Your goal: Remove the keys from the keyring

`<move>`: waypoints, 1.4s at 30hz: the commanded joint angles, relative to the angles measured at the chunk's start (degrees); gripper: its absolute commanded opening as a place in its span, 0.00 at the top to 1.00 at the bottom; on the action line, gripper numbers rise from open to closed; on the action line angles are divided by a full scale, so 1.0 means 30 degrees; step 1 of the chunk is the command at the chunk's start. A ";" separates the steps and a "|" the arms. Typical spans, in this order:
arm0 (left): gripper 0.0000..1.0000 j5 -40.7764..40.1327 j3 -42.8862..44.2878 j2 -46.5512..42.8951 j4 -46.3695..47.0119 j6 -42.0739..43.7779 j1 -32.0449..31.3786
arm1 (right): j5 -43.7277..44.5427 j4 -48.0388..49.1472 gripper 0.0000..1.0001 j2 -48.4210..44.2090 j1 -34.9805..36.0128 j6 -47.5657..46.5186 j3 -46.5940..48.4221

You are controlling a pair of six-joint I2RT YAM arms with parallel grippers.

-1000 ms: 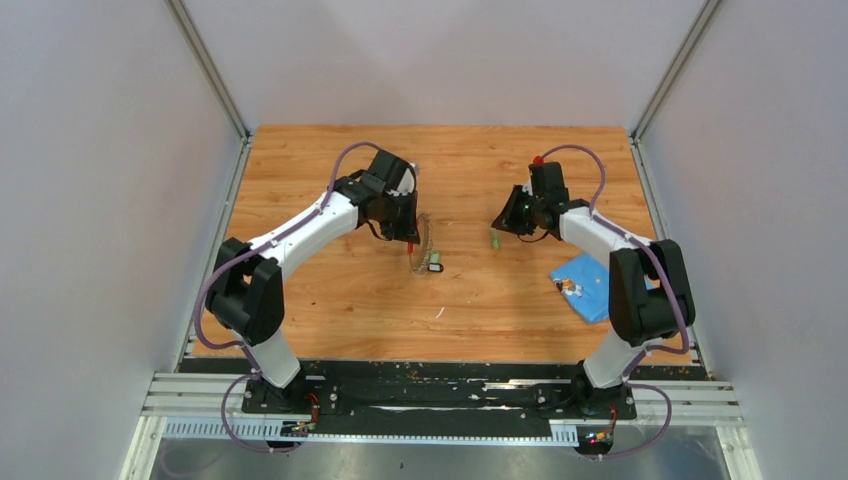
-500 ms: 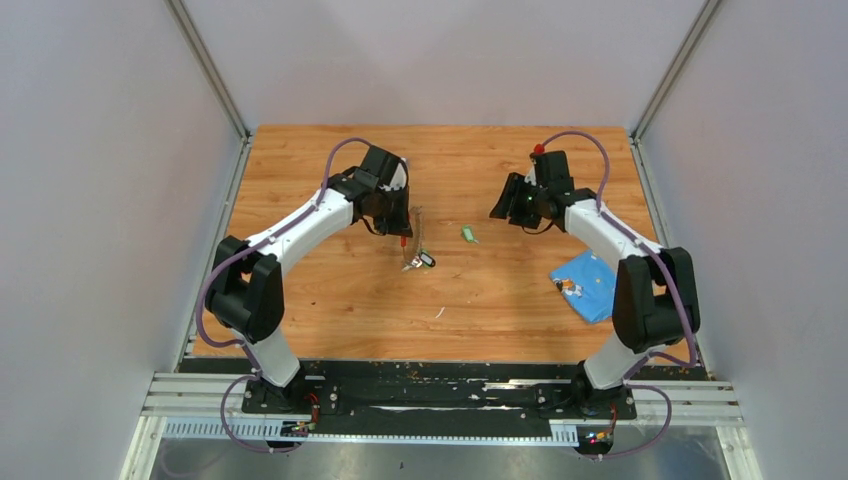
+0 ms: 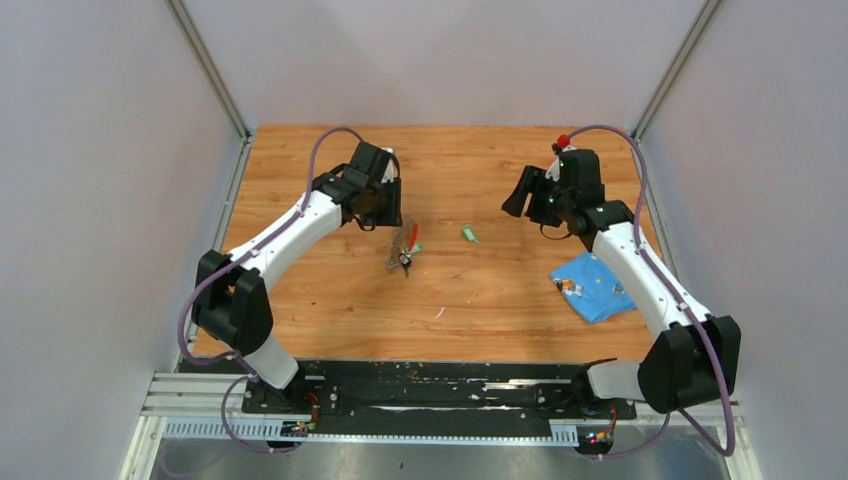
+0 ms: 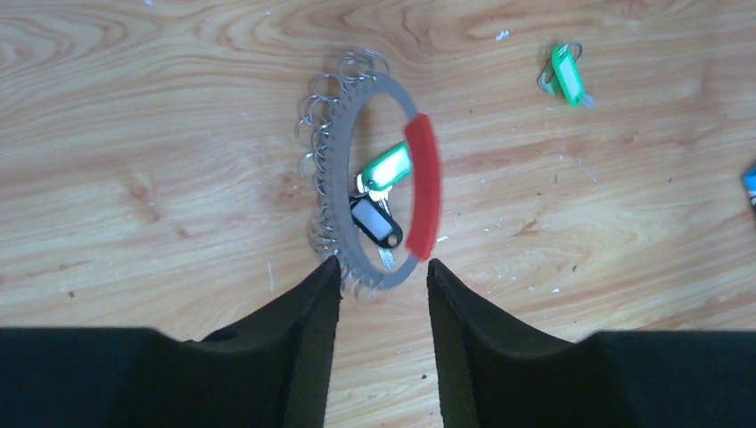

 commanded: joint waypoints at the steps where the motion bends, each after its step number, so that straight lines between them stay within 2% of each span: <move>1: 0.47 -0.2202 -0.0199 -0.1592 -0.0652 0.0668 0.0152 | 0.0320 -0.1450 0.31 -0.1259 -0.0250 -0.0505 -0.0288; 3: 0.21 -0.2637 -0.0308 -0.2151 -0.0751 0.0852 0.0152 | 0.0303 -0.1744 0.30 -0.1730 -0.0239 -0.0531 -0.0356; 6: 0.03 -0.3239 -0.0405 -0.3228 -0.0963 0.1103 0.0152 | 0.0443 -0.2067 0.29 -0.2498 -0.0239 -0.0493 -0.0530; 7: 0.00 -0.3310 -0.0513 -0.3598 -0.0972 0.1144 0.0152 | 0.0492 -0.2162 0.27 -0.2780 -0.0226 -0.0500 -0.0577; 15: 0.00 -0.4122 -0.2191 -0.7522 -0.0201 0.1184 0.0152 | 0.1277 -0.2961 0.15 -0.5143 -0.0220 -0.0580 -0.0667; 17: 0.00 -0.3314 -0.2586 -0.8475 0.0314 0.1845 0.0126 | 0.1553 -0.3061 0.13 -0.5757 -0.0224 -0.0621 -0.0751; 26: 0.00 -0.3271 -0.3686 -1.0946 0.0474 0.2494 0.0126 | 0.2408 -0.3058 0.00 -0.8339 -0.0235 -0.0934 -0.1611; 33: 0.00 -0.3048 -0.4139 -1.1144 0.0637 0.2407 0.0122 | 0.2607 -0.2970 0.00 -0.9410 -0.0220 -0.1050 -0.2087; 42: 0.00 -0.2676 -0.4355 -1.1310 0.0891 0.2141 0.0125 | 0.2350 -0.2826 0.00 -0.9326 -0.0220 -0.1072 -0.2170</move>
